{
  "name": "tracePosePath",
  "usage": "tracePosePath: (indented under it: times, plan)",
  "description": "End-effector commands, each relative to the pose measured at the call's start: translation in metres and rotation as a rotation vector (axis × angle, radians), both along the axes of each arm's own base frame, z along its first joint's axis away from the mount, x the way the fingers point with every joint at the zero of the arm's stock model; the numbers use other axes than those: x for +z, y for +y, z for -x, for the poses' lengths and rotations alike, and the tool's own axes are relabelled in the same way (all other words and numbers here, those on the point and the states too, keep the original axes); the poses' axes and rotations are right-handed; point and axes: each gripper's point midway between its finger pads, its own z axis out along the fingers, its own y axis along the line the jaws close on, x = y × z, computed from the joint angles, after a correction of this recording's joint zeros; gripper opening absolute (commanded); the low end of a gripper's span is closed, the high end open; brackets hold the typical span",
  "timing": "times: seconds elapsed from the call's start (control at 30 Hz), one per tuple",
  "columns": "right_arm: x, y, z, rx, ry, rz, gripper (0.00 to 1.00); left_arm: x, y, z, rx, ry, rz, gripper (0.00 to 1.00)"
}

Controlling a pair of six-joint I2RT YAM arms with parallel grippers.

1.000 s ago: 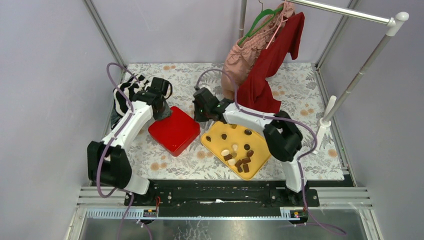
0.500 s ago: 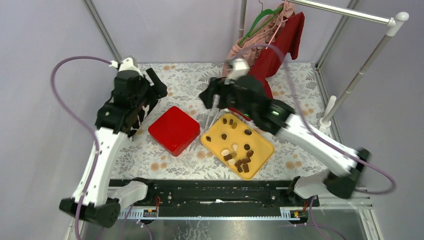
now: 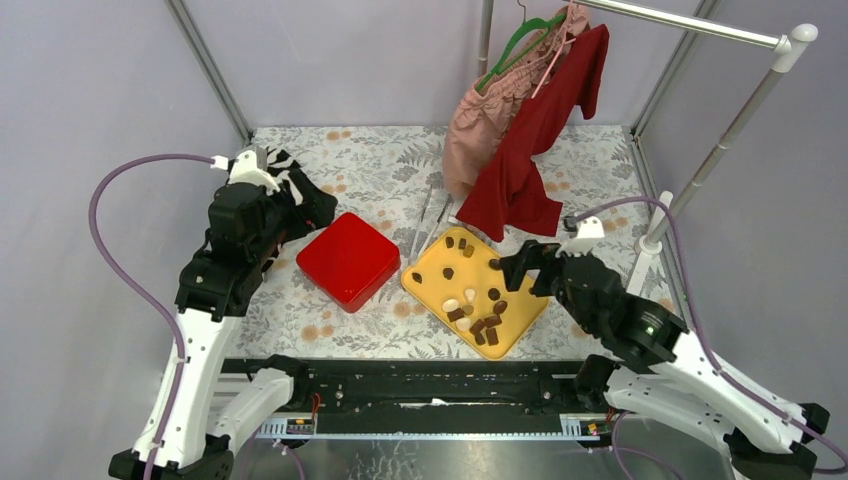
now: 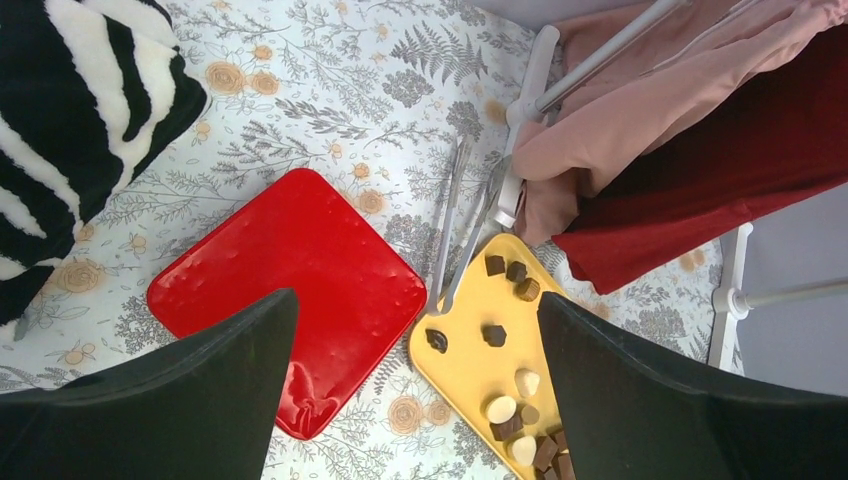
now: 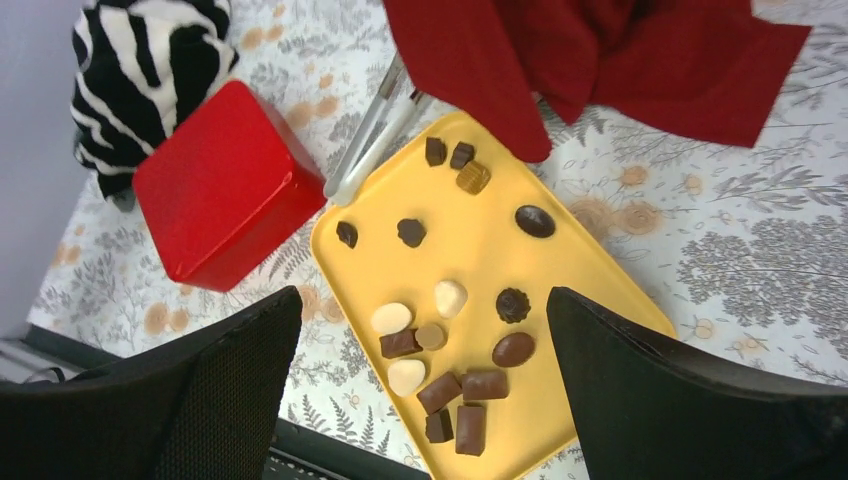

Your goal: Pack the chocolate

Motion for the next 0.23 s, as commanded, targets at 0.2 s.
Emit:
tracePosePath:
  times: [0.2]
  plan:
    - [0.029,-0.029,-0.005,-0.133,-0.075,-0.049,1.00,0.018,-0.012,-0.004,-0.069,-0.109,0.035,0.96]
